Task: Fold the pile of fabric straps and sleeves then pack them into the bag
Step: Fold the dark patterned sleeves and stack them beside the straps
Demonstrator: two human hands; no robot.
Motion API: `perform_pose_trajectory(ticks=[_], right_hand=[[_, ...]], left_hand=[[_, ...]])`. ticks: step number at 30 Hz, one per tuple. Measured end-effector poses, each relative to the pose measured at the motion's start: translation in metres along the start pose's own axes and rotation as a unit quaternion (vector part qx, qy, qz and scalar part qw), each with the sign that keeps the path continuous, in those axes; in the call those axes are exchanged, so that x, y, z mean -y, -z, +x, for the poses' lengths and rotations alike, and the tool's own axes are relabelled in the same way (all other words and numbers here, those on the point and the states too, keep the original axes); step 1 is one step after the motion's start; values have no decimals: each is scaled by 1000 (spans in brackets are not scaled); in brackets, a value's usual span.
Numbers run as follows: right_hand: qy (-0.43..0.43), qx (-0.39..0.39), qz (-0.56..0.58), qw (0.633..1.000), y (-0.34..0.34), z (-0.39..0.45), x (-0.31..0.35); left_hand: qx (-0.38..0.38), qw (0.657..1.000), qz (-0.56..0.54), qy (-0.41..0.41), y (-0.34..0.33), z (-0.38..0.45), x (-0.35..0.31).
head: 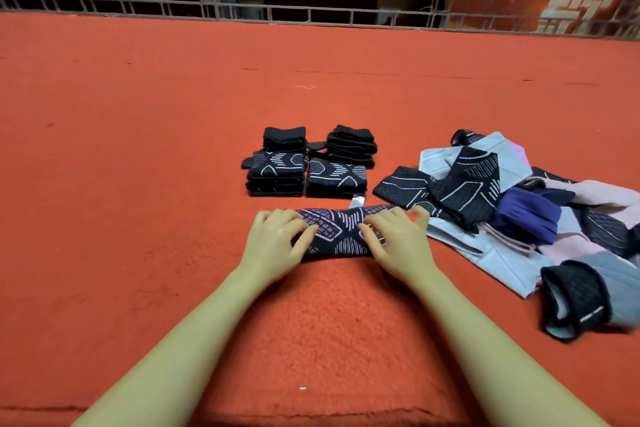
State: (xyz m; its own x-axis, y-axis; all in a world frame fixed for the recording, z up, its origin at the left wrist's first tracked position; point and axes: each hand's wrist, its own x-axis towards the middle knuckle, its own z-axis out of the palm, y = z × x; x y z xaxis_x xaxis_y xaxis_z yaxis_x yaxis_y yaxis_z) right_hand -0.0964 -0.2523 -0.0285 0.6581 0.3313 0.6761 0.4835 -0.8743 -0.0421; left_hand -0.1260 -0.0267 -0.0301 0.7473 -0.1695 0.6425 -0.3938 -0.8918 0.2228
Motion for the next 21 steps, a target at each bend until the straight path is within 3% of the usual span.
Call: perform_pose_trajectory(ticks=[5, 14, 21], right_hand=[[-45, 48, 46, 997, -10, 16, 17], [-78, 143, 73, 984, -47, 64, 38], [-95, 222, 91, 966, -61, 43, 30]], left_hand=[[-16, 997, 44, 64, -2, 8, 1], [69, 974, 114, 186, -12, 43, 12], [201, 961, 120, 145, -32, 28, 17]])
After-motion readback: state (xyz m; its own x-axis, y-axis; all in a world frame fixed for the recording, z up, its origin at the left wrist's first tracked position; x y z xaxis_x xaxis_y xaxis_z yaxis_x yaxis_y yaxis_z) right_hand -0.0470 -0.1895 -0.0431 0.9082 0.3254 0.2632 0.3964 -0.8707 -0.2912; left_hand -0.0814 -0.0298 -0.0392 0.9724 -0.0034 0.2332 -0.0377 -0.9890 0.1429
